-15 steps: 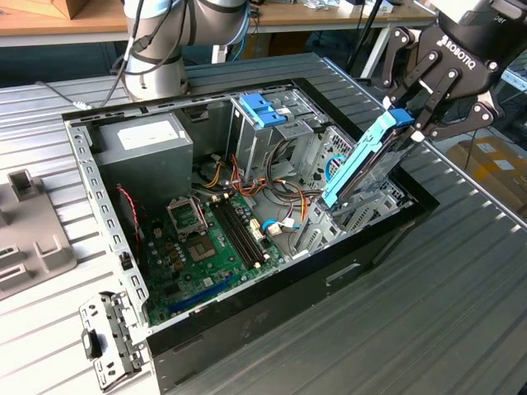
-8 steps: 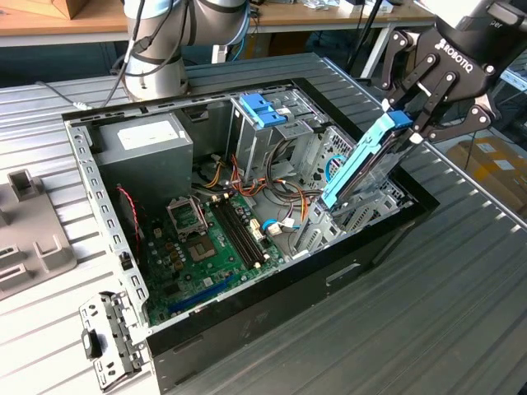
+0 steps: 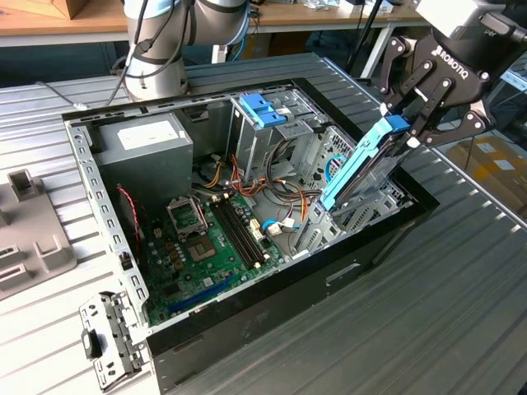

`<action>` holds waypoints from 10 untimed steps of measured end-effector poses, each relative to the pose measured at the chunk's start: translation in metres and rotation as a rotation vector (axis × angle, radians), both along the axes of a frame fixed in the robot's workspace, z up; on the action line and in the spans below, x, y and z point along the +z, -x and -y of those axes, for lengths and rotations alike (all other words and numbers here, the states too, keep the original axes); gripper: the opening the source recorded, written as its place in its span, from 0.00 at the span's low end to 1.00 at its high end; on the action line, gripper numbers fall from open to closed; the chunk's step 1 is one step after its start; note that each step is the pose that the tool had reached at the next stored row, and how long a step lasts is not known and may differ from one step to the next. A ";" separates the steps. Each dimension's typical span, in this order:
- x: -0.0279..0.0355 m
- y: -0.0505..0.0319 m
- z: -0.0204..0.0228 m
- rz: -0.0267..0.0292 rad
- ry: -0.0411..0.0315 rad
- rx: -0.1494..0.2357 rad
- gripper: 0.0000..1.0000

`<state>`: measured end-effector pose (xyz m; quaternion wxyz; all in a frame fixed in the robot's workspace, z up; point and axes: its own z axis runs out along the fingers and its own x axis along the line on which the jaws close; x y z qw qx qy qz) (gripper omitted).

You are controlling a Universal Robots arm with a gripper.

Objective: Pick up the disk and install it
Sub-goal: 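Insert the disk into the insertion slot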

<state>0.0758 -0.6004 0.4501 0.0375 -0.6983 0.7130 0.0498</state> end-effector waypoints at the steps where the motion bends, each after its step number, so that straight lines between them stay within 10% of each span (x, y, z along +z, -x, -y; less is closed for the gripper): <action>1: -0.0014 0.0000 0.0000 0.0000 0.0000 0.000 0.37; 10: -0.0082 0.0001 0.0000 0.0000 0.0000 0.000 0.37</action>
